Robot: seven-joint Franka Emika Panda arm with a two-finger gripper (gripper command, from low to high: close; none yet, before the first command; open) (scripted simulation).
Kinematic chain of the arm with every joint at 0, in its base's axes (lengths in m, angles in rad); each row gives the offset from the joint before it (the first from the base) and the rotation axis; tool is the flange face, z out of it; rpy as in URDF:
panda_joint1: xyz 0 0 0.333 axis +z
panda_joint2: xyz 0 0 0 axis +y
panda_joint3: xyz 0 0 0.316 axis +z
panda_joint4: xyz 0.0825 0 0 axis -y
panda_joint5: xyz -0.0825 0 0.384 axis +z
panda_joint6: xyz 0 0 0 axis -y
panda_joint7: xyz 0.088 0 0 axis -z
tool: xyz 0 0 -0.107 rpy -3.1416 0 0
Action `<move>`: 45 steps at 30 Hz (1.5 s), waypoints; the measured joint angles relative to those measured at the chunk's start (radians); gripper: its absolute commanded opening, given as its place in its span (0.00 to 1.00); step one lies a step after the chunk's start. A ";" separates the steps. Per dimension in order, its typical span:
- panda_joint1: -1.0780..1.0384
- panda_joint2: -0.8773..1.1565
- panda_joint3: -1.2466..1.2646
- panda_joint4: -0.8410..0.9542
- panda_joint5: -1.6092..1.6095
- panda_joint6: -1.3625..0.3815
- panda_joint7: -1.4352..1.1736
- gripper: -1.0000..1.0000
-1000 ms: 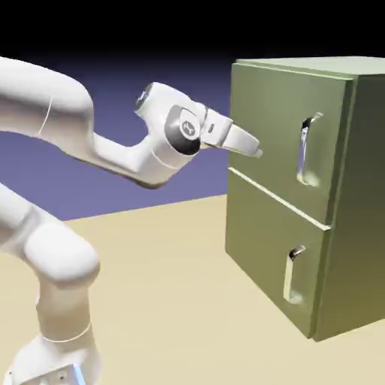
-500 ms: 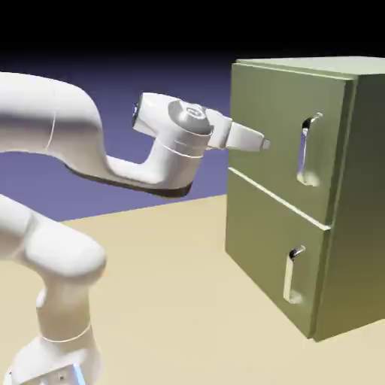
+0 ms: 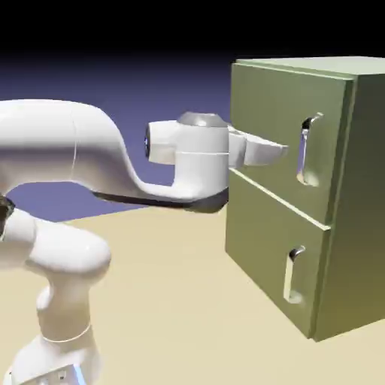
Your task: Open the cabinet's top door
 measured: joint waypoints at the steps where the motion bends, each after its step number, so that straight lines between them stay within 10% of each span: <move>1: 0.013 -0.006 -0.015 0.006 -0.043 -0.003 0.032 0.50; 13: 0.247 0.012 -0.207 0.149 -0.353 -0.047 0.264 0.50; 14: 0.282 0.026 -0.228 0.174 -0.359 -0.053 0.268 0.00; 45: -0.618 -0.189 0.720 -0.426 0.439 -0.301 0.143 0.00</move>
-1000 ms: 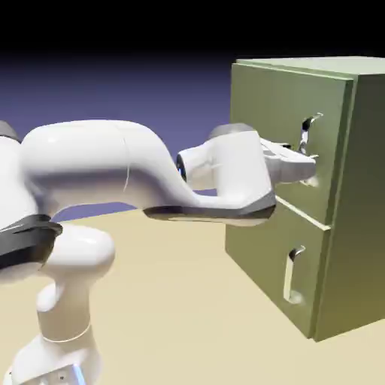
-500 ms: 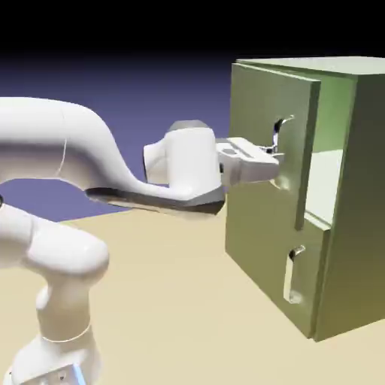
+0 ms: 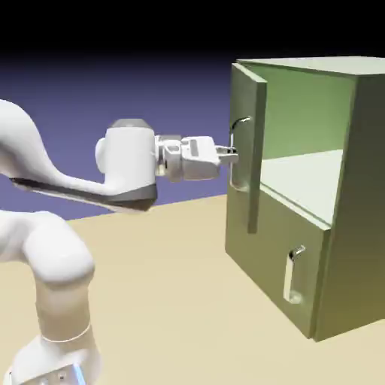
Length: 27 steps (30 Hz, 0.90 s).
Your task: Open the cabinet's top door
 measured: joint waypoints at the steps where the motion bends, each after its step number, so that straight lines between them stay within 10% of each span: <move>1: -0.008 -0.021 0.026 -0.015 0.043 -0.010 -0.021 0.00; 27: 0.146 -0.178 0.838 -0.007 1.123 -0.696 -0.317 0.00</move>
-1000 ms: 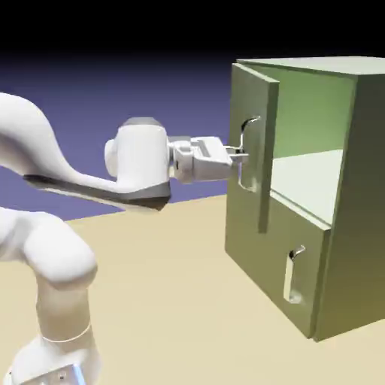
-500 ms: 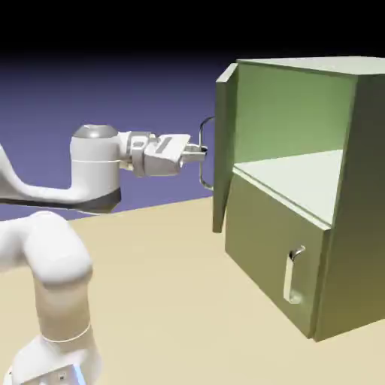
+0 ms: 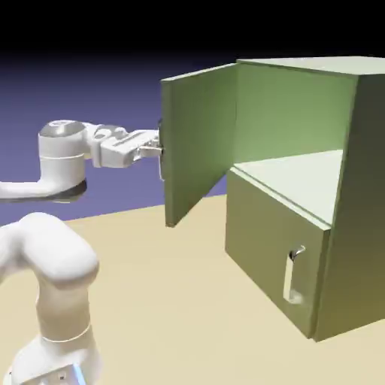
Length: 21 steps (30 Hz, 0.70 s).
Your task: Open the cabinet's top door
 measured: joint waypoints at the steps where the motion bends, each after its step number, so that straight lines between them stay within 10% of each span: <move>1: -0.007 0.017 0.036 0.023 0.033 -0.035 0.003 0.00; 21: -0.561 0.239 0.643 0.716 0.439 -0.663 0.010 0.00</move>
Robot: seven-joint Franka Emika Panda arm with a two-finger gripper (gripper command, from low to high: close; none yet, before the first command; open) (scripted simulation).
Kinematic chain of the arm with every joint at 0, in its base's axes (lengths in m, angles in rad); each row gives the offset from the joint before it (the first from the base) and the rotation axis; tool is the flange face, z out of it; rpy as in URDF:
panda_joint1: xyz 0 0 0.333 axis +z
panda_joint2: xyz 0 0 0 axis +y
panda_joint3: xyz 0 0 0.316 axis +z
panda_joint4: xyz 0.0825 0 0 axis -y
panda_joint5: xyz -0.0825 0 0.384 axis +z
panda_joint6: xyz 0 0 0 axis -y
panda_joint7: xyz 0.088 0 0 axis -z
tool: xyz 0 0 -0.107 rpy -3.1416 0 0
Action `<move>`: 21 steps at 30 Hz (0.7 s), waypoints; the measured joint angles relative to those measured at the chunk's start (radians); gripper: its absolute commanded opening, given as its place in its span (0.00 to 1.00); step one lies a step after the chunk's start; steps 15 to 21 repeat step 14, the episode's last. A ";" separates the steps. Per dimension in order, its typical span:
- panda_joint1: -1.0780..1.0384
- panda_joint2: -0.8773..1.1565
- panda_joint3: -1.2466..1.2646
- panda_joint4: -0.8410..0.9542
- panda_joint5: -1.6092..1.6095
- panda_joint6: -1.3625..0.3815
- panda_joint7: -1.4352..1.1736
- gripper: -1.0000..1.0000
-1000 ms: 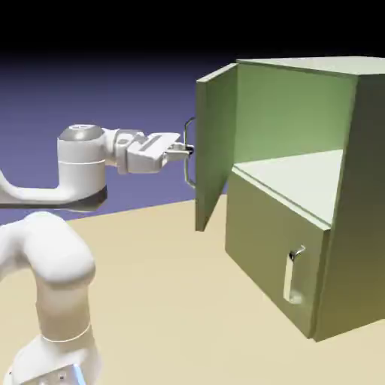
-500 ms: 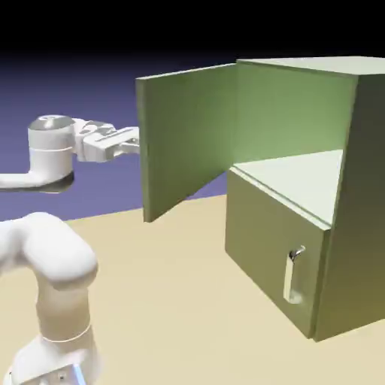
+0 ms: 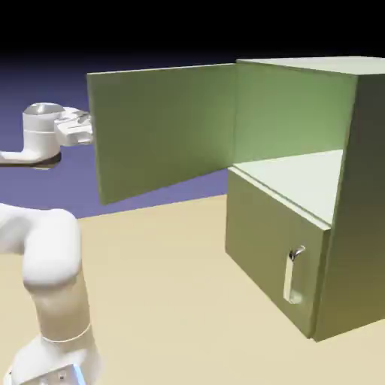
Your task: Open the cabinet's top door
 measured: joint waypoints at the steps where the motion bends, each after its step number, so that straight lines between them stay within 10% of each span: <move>1: -0.034 -0.002 0.021 0.036 0.010 -0.025 -0.005 0.00; 21: -0.451 -0.081 0.217 0.507 0.094 -0.329 -0.106 0.00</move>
